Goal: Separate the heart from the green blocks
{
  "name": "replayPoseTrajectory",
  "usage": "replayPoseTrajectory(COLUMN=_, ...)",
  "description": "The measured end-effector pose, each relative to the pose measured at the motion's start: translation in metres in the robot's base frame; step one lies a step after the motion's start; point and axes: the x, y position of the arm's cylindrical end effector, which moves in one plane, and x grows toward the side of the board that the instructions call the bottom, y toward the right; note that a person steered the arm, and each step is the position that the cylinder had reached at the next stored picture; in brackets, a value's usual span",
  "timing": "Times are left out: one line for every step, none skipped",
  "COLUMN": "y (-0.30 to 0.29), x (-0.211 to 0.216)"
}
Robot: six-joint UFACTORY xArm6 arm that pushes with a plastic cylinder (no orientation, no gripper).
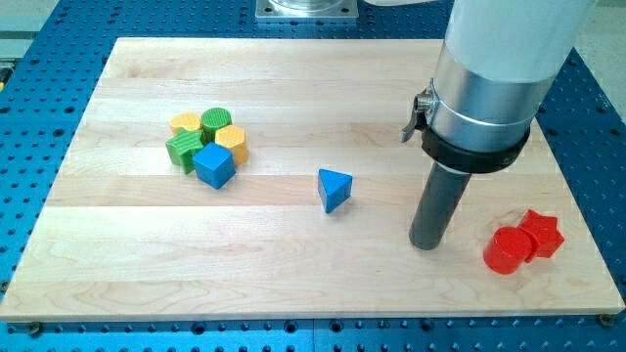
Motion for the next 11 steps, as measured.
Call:
replayPoseTrajectory(y=0.0, x=0.0)
replayPoseTrajectory(y=0.0, x=-0.002)
replayPoseTrajectory(y=0.0, x=0.002)
replayPoseTrajectory(y=-0.043, x=0.013)
replayPoseTrajectory(y=-0.12, x=0.011)
replayPoseTrajectory(y=-0.226, x=-0.049)
replayPoseTrajectory(y=-0.272, x=-0.07)
replayPoseTrajectory(y=-0.311, x=-0.087)
replayPoseTrajectory(y=-0.273, x=-0.128)
replayPoseTrajectory(y=-0.225, x=-0.163)
replayPoseTrajectory(y=-0.261, x=-0.191)
